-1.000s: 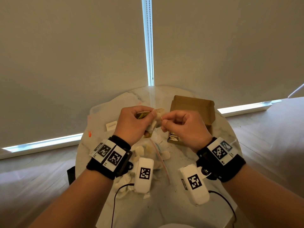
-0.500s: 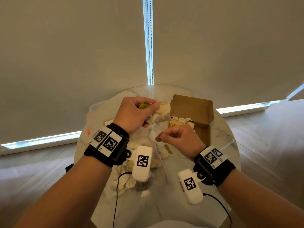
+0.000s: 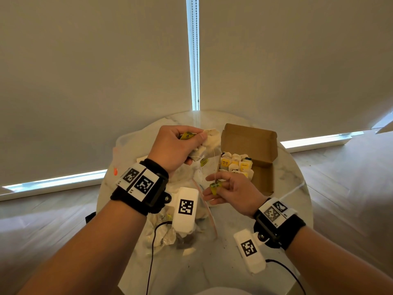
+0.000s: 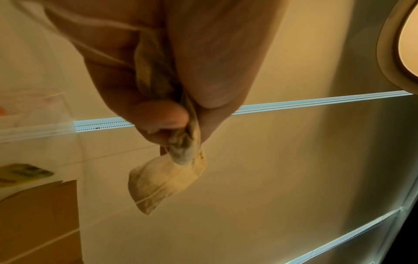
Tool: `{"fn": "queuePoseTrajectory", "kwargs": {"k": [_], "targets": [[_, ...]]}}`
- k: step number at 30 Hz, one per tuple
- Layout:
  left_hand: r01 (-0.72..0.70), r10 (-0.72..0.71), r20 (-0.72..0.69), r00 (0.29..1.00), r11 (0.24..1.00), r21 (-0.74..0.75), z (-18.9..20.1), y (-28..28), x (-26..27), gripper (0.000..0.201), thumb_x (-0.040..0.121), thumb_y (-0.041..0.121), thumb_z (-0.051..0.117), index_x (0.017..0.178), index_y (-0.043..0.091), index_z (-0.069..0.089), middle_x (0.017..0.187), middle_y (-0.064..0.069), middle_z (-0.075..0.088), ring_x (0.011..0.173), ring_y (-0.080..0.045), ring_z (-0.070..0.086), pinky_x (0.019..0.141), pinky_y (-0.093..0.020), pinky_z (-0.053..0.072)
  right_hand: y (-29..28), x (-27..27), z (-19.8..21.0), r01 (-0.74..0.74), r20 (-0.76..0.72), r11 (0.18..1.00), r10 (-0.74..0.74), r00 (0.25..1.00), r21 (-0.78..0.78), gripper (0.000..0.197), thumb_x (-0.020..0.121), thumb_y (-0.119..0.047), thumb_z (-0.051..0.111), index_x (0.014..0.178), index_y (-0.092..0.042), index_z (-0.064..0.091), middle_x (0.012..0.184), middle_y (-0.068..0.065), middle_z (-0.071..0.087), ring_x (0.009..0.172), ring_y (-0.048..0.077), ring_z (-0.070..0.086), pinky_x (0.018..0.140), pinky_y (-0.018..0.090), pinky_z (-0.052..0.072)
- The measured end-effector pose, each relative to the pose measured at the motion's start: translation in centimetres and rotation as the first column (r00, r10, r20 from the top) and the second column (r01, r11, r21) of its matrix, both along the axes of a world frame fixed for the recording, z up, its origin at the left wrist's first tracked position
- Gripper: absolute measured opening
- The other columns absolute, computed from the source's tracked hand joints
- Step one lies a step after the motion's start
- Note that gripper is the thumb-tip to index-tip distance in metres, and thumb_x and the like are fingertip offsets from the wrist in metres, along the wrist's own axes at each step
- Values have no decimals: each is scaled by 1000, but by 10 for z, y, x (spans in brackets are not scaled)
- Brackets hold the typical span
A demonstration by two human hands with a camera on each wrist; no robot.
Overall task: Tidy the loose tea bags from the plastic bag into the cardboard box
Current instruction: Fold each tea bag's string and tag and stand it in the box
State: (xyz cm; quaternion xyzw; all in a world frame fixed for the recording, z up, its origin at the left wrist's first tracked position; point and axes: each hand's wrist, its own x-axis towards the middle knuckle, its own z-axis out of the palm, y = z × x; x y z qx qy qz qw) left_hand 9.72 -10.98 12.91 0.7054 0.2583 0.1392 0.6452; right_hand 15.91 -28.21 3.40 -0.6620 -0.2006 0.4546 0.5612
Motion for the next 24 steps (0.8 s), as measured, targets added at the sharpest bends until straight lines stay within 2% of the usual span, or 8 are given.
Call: {"fn": "queuePoseTrajectory", "kwargs": {"k": [3, 6, 9, 11, 13, 15, 20, 24], "targets": [[-7, 7, 3, 1000, 1000, -14, 1, 0, 1, 5, 87, 18, 74, 84, 21, 76, 71, -3, 71, 51, -11, 58, 41, -21, 45, -1, 1, -2, 96, 32, 995, -96, 995, -19, 16, 93, 7, 56, 109, 5, 55, 89, 24, 73, 82, 29, 74, 65, 30, 61], [-9, 9, 1, 1000, 1000, -28, 3, 1, 0, 5, 87, 17, 74, 84, 21, 75, 69, -2, 70, 49, -10, 57, 41, -21, 45, -2, 8, -6, 196, 166, 980, -188, 968, -35, 15, 87, 6, 66, 102, 6, 67, 82, 19, 74, 74, 26, 74, 65, 29, 61], [4, -4, -1, 1000, 1000, -26, 4, 1, -2, 4, 86, 17, 75, 84, 19, 75, 66, 0, 69, 49, -10, 56, 40, -21, 44, -1, 20, -6, 184, 450, 979, -127, 884, -86, 15, 83, -9, 76, 88, -23, 77, 82, -3, 75, 77, 12, 70, 70, 19, 56], [21, -21, -8, 1000, 1000, -13, 4, 2, -3, 3, 86, 17, 75, 83, 19, 76, 64, 1, 68, 49, -11, 56, 39, -21, 44, 1, 29, 2, 182, 520, 979, -109, 847, -92, 17, 84, -14, 76, 86, -31, 77, 76, -11, 73, 71, 4, 67, 67, 14, 51], [54, -54, -20, 998, 998, -10, 5, 1, -5, 2, 85, 17, 76, 84, 19, 76, 65, 2, 68, 49, -10, 56, 39, -20, 43, 3, 36, 14, 176, 494, 982, -121, 861, -66, 12, 87, -12, 72, 94, -21, 77, 63, -13, 69, 56, -1, 62, 58, 11, 46], [100, -100, -29, 995, 995, -13, 5, 0, -6, 3, 85, 17, 75, 88, 17, 76, 68, 0, 69, 49, -9, 56, 39, -20, 42, 6, 43, 27, 165, 483, 984, -115, 868, -63, 11, 91, -11, 67, 97, -12, 76, 61, -9, 69, 51, 1, 62, 52, 11, 46], [174, -173, -94, 981, 985, 0, -1, -4, -11, 5, 86, 18, 75, 90, 15, 77, 68, -1, 70, 49, -9, 56, 41, -21, 43, 15, 57, 54, 191, 567, 981, -178, 804, 38, 9, 90, -13, 68, 96, -13, 75, 66, -9, 72, 56, 2, 66, 57, 13, 50], [161, -160, -129, 979, 987, -1, -10, -8, -13, 6, 86, 17, 75, 91, 14, 77, 68, -2, 69, 47, -8, 54, 40, -20, 43, 20, 57, 74, 202, 560, 960, -278, 780, 194, 19, 88, -7, 70, 107, -12, 70, 74, 0, 75, 65, 13, 72, 64, 27, 59]]}}
